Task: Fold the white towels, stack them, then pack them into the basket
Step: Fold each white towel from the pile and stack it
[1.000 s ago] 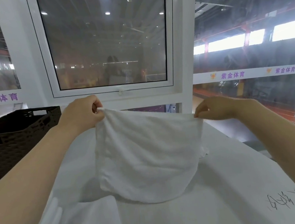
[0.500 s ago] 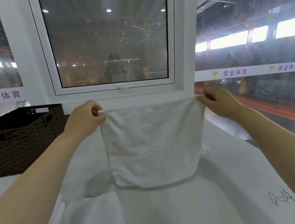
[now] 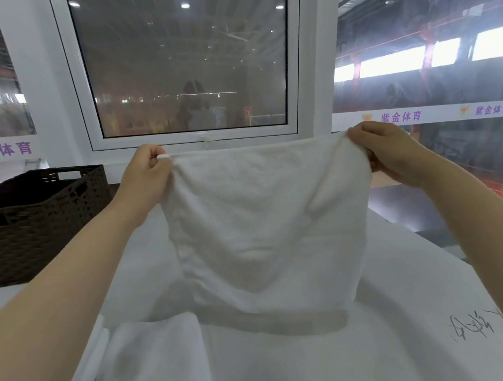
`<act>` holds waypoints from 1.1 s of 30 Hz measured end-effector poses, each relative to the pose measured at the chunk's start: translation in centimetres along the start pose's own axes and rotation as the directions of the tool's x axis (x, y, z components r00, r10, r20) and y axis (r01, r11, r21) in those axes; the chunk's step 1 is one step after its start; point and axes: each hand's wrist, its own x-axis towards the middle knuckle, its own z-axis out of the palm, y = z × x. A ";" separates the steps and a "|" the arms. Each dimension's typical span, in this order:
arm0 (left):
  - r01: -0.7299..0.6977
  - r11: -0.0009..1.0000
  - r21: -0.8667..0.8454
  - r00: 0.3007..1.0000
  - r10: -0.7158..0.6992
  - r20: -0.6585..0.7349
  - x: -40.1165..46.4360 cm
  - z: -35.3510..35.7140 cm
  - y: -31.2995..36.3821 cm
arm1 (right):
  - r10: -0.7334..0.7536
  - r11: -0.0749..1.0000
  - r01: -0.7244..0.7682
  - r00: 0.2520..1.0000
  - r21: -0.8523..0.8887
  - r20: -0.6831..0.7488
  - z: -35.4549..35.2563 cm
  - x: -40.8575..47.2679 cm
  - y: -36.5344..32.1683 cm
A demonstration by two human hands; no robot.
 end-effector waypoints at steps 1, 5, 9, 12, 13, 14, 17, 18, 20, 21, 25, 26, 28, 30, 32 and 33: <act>0.009 1.000 -0.003 1.000 -0.009 -0.002 -0.1 0.1 -0.1 | 0.018 0.999 -0.018 1.000 0.026 0.014 -0.2 -0.2 0.2; 0.140 0.987 -0.073 0.987 -0.134 0.088 0.0 0.3 -0.6 | 0.043 0.992 -0.056 0.992 0.110 0.121 -1.3 -1.7 0.4; 0.373 0.913 -0.166 0.893 -0.305 0.331 -0.3 0.0 -1.7 | 0.178 0.947 -0.240 0.946 0.215 0.270 -2.4 -2.5 0.9; 0.462 0.884 -0.077 0.823 -0.394 0.409 -0.5 1.0 -3.6 | 0.369 0.908 -0.402 0.900 0.114 0.231 -2.5 -2.4 2.7; 0.461 0.887 -0.018 0.811 -0.413 0.414 -0.7 1.7 -4.5 | 0.407 0.904 -0.426 0.880 0.029 0.245 -2.4 -2.2 3.9; 0.450 0.891 0.052 0.802 -0.429 0.415 -1.0 2.6 -5.6 | 0.435 0.898 -0.435 0.861 -0.058 0.263 -2.1 -2.1 5.2; 0.407 0.881 0.240 0.774 -0.472 0.421 -2.3 5.9 -8.8 | 0.502 0.856 -0.440 0.834 -0.273 0.229 -0.7 -1.9 9.9; 0.390 0.879 0.275 0.777 -0.475 0.413 -2.5 6.9 -10.1 | 0.510 0.842 -0.440 0.837 -0.310 0.198 -0.1 -1.8 11.5; 0.320 0.887 0.335 0.818 -0.436 0.375 -2.3 8.7 -12.4 | 0.508 0.832 -0.451 0.853 -0.324 0.116 1.2 -1.5 14.3; 0.277 0.891 0.361 0.842 -0.406 0.355 -2.1 9.4 -13.2 | 0.507 0.830 -0.467 0.860 -0.306 0.063 1.8 -1.3 15.4; 0.220 0.898 0.380 0.892 -0.343 0.295 -1.0 11.5 -14.6 | 0.466 0.860 -0.471 0.881 -0.195 -0.074 2.6 -0.2 17.9; 0.218 0.900 0.377 0.900 -0.335 0.278 -0.8 11.8 -14.8 | 0.441 0.873 -0.451 0.893 -0.186 -0.091 2.7 -0.1 18.2; 0.203 0.902 0.380 0.913 -0.315 0.260 -0.5 12.3 -15.2 | 0.392 0.892 -0.409 0.912 -0.193 -0.120 2.8 -0.1 18.7; 0.179 0.915 0.362 0.930 -0.278 0.241 -0.1 12.7 -15.4 | 0.340 0.906 -0.369 0.926 -0.208 -0.161 2.9 0.0 18.9; 0.167 0.932 0.323 0.949 -0.241 0.205 0.4 12.9 -15.2 | 0.290 0.916 -0.335 0.933 -0.221 -0.211 2.8 0.2 18.8; 0.162 0.940 0.299 0.956 -0.224 0.187 0.7 12.9 -14.9 | 0.264 0.922 -0.317 0.935 -0.223 -0.236 2.7 0.5 18.6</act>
